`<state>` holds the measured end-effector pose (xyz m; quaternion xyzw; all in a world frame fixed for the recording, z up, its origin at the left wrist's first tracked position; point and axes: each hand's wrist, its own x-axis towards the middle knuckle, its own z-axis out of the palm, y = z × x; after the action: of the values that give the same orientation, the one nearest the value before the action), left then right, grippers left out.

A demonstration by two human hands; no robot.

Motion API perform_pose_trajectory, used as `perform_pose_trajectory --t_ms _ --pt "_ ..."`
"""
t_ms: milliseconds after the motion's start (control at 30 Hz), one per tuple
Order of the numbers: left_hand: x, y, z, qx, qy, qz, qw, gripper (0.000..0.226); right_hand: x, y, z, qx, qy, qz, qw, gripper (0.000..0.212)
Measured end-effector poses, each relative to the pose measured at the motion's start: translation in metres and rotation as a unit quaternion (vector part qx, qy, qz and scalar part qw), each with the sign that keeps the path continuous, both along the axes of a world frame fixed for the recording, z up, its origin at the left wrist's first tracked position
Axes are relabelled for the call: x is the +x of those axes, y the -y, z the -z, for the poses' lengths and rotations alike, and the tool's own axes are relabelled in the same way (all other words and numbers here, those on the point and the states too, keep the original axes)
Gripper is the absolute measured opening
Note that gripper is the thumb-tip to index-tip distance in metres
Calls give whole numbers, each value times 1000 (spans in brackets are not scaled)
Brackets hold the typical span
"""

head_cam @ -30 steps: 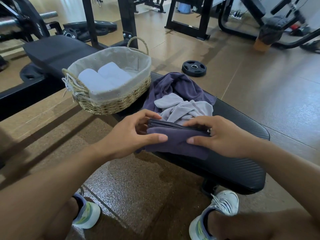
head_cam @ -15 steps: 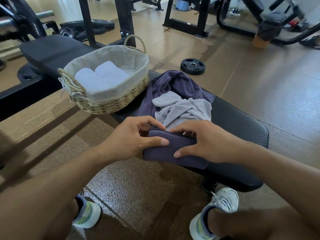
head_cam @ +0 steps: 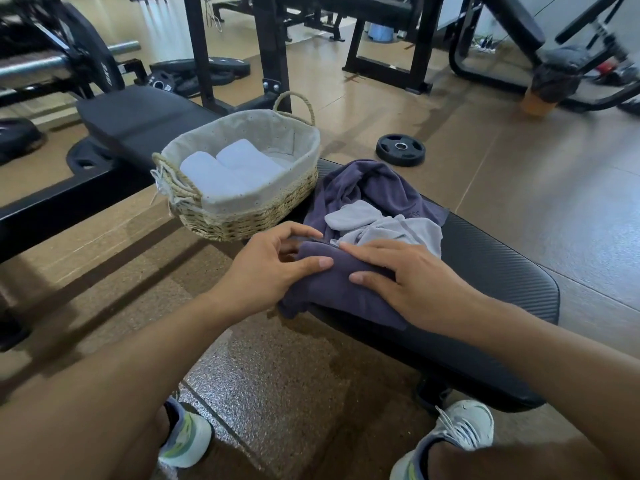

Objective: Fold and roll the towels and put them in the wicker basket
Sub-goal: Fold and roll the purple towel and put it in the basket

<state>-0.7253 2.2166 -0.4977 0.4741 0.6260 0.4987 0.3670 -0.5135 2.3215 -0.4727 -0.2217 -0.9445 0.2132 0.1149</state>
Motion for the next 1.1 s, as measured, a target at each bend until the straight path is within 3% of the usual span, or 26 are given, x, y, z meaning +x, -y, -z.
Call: perform_pose_trajectory --t_ms 100,233,333,567,767,1100 --pt "-9 -3 2 27 14 -9 1000 29 -13 -2 6 20 6 4 1000 50" --pt "-20 -7 0 85 -68 -73 991 27 -34 -9 5 29 -35 24 999 47" --pt "-28 -11 -8 113 -107 -135 979 38 -52 -16 2 5 -82 38 996 43" --pt "-56 -15 -22 160 -352 -260 885 46 -117 -64 -31 -5 -153 103 983 29" --pt "-87 -22 -21 37 -537 -238 808 52 -204 -121 -52 -62 -113 145 981 28" --pt "-94 -24 -21 -82 -584 -196 783 62 -281 -156 -41 -6 51 203 978 33"
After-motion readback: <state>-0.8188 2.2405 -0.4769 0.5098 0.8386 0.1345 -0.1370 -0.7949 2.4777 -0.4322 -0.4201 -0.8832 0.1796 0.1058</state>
